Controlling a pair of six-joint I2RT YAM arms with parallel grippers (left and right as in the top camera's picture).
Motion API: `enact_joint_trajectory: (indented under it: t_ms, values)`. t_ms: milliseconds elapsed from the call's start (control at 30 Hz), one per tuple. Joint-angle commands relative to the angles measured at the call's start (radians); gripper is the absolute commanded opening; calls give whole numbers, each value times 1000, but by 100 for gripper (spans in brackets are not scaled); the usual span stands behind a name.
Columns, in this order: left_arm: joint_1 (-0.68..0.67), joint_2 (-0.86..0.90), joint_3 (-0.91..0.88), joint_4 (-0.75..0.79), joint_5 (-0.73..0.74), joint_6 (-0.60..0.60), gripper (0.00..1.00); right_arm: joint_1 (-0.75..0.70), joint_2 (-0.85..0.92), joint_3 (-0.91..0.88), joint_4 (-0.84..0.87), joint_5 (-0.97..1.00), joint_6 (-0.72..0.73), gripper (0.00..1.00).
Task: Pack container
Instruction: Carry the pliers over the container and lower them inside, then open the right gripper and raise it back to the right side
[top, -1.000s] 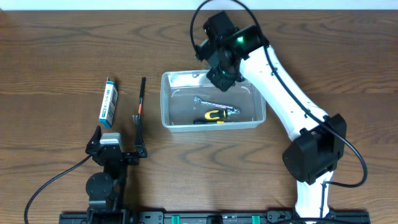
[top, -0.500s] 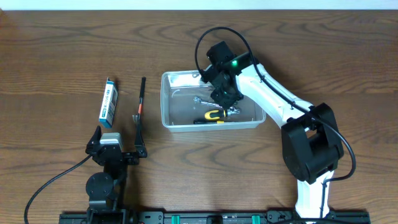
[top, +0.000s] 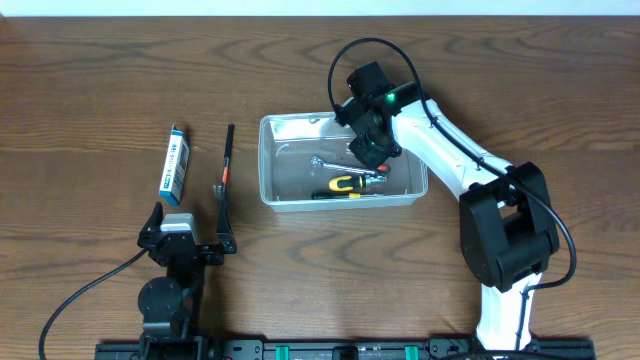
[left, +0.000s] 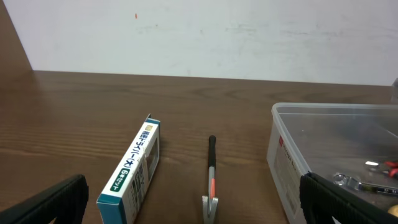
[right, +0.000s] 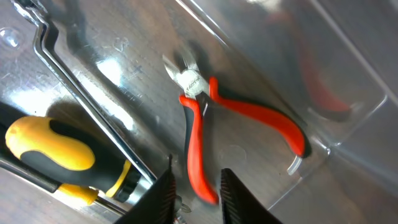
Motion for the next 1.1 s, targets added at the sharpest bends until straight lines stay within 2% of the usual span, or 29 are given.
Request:
enact_joint_trajectory:
  t_ms: [0, 167, 300, 567, 767, 1067]
  values:
    - [-3, -3, -28, -18, -8, 10, 98, -5, 5, -4, 5, -8, -5, 34]
    - [-3, -3, -28, -18, -8, 10, 98, -5, 4, 3, -8, -24, -4, 64]
    - [-3, -3, -28, -18, -8, 10, 98, -3, 4, 60, -67, -31, 12, 74]
    - [-3, -3, -28, -18, -8, 10, 98, -5, 4, 380, -258, -24, 120, 75]
    - [-3, -3, -28, -18, -8, 10, 98, -79, 4, 622, -394, 109, 308, 78]
    - [-3, -3, -28, -18, -8, 10, 98, -352, 4, 657, -445, 108, 369, 85]
